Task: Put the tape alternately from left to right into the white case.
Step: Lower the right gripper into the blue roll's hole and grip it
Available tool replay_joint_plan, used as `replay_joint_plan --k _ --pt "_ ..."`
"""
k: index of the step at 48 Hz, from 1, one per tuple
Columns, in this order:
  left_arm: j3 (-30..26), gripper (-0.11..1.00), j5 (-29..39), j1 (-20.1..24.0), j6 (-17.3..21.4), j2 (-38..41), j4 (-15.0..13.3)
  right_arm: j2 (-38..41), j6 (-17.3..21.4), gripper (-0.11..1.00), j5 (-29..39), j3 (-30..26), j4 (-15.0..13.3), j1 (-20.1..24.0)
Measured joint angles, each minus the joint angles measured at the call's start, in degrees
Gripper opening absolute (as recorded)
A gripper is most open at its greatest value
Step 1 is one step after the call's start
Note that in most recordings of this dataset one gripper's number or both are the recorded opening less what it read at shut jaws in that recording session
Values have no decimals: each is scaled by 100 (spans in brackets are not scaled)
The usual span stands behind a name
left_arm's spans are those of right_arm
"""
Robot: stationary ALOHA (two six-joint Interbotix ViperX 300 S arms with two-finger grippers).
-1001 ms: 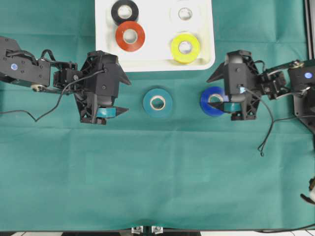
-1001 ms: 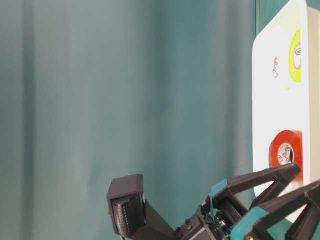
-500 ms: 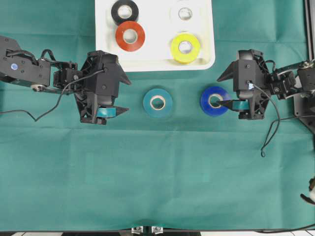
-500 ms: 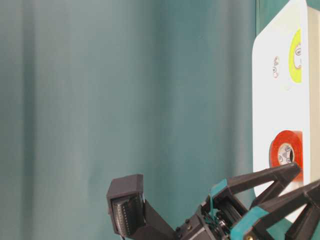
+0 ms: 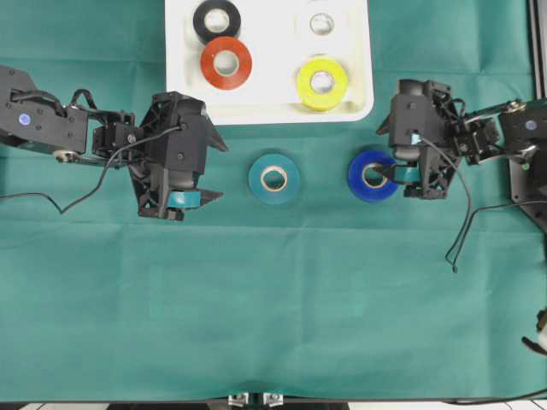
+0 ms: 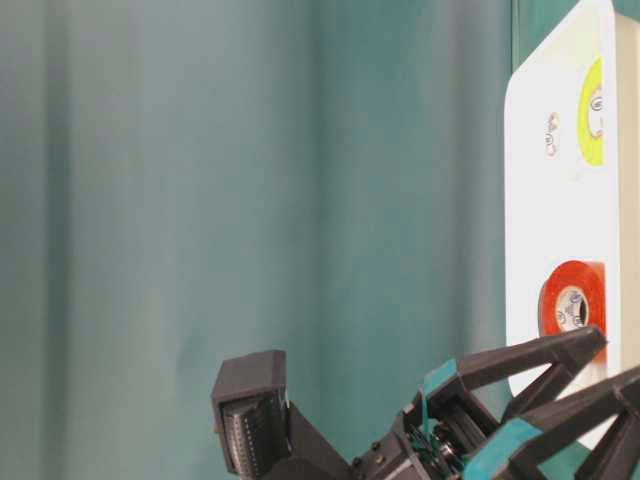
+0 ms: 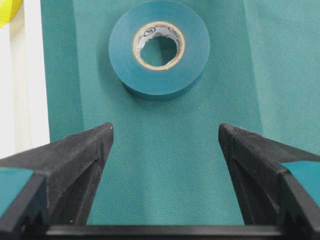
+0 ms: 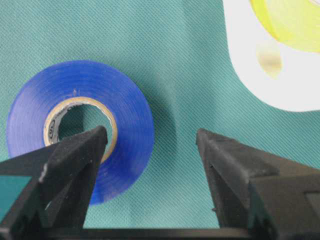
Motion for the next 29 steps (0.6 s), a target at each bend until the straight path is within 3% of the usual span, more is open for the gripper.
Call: replay_joint_plan --k 20,24,29 --pt "18 83 -9 -9 0 -9 0 439 -18 76 -141 -220 -9 0" --pt "18 83 0 -9 0 -9 0 439 -18 64 -141 -229 -9 0" --pt "9 83 0 -9 0 -9 9 404 -26 37 -141 -229 -9 18"
